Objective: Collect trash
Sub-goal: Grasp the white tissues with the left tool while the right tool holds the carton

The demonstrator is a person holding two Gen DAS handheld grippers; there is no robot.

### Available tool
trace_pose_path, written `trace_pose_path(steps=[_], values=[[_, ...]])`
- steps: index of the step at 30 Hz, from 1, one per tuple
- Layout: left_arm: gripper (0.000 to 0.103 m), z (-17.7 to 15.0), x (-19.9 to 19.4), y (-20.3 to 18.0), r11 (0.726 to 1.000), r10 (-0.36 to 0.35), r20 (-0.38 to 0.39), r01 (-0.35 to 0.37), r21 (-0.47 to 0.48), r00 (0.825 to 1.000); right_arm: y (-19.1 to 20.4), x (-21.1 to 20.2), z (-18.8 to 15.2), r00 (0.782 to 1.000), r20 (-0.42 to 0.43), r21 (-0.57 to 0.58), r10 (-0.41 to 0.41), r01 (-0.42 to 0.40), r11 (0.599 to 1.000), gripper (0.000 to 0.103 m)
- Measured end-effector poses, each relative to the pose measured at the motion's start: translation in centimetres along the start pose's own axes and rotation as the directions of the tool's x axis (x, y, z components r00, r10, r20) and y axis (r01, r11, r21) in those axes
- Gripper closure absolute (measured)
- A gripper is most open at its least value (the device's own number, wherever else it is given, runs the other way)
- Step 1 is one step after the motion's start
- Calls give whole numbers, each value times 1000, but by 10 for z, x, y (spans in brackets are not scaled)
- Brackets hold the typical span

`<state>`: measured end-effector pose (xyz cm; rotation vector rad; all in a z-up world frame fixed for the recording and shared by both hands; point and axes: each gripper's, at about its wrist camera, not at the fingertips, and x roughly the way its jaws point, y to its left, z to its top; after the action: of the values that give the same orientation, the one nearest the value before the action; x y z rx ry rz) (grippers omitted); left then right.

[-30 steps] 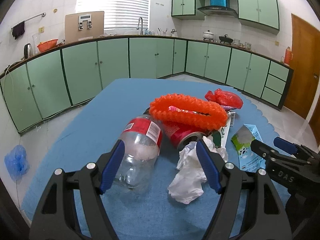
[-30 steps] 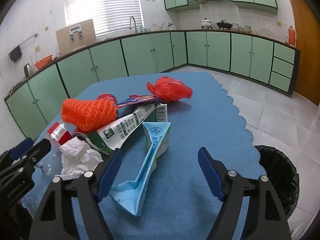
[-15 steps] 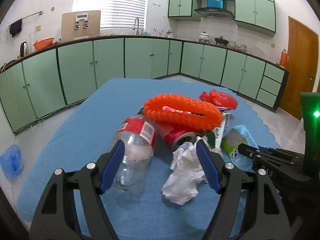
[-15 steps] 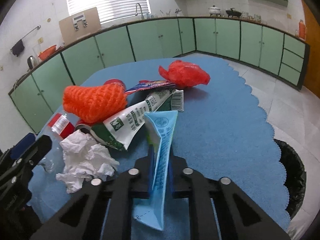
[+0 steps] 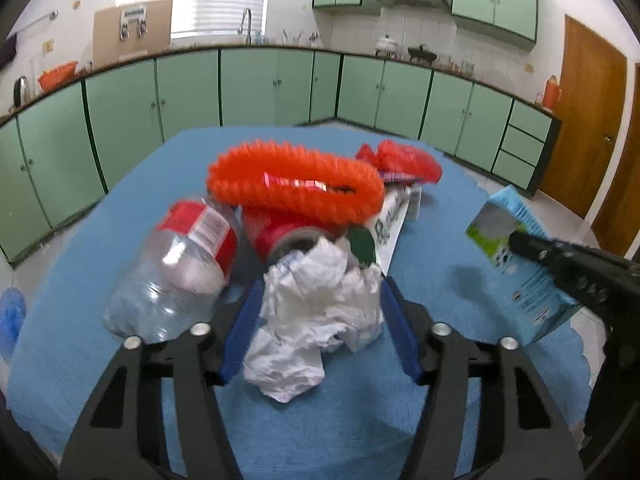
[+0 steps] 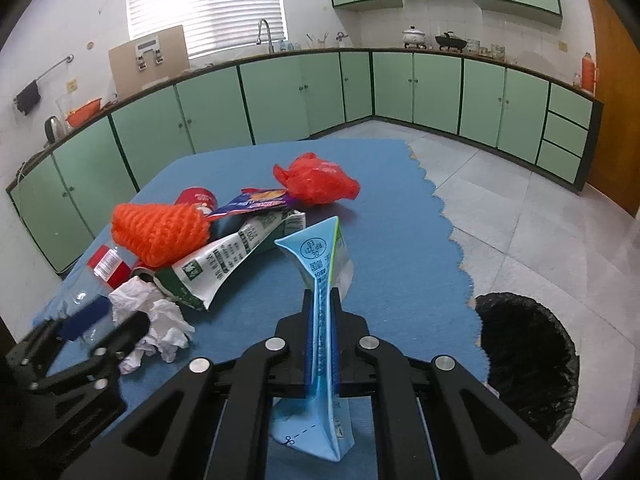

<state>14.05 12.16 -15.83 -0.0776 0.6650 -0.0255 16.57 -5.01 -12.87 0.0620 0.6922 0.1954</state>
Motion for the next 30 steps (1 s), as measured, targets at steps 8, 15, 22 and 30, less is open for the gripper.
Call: trace_pose_path(steps=[8,15,22,30], values=[[91,-6,5,-1,1000,9,-18,-9,1,1000,-3,-1,0,1000,7,-6,13,-13,1000,96],[95,0,-15,-6,1000,5,25,-5,4,1000,-5,-13,2,999,31,-12,16,-16,1000,96],[95,16,-40,-22,999,-39,91,37,23,995,-17,-31,9,998,60,2,0,0,1000,96],[95,31,-38,-59,993,-99,117,91,72,988,-43,-53,14,995,91,38,-50,47,998,96]])
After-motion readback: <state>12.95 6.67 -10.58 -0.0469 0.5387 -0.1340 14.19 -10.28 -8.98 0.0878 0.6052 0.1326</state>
